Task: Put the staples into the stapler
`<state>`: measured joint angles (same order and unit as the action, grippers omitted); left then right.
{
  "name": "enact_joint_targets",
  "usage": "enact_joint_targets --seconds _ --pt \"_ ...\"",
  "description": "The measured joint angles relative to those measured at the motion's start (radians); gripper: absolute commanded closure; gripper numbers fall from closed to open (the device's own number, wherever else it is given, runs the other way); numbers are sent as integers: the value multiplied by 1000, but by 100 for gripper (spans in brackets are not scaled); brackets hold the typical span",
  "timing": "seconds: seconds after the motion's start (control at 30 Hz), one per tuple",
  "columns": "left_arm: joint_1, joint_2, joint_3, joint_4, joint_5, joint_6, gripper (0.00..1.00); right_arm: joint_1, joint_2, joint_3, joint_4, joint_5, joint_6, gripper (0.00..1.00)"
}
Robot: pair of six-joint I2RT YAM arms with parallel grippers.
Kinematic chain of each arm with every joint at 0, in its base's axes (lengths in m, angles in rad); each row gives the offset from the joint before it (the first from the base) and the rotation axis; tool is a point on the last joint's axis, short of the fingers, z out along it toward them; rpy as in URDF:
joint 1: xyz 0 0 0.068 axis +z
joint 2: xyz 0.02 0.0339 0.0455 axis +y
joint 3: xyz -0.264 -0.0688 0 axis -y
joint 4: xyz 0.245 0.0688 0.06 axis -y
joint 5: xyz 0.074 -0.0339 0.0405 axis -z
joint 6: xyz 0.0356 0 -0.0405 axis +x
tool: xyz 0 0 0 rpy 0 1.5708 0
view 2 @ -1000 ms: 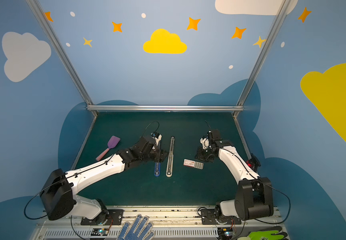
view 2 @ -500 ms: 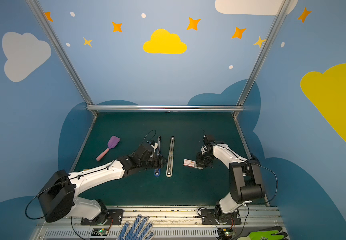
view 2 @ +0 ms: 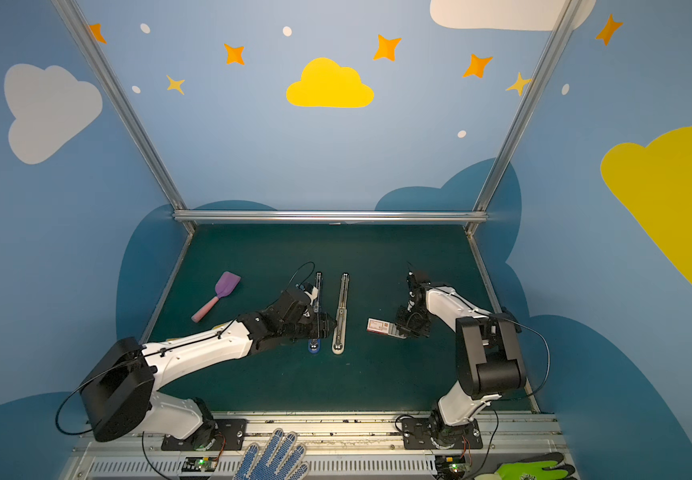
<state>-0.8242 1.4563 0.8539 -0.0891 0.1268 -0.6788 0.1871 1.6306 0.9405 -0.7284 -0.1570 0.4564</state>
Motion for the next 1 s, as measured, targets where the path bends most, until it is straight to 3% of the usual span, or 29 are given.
enact_joint_targets --seconds 0.53,0.7,1.0 --pt "-4 13 0 2 0 -10 29 -20 43 10 -5 3 11 87" --pt "-6 16 0 3 0 -10 30 -10 66 34 -19 15 11 96" --pt "-8 16 0 3 0 -10 30 -1 84 59 -36 26 11 90"
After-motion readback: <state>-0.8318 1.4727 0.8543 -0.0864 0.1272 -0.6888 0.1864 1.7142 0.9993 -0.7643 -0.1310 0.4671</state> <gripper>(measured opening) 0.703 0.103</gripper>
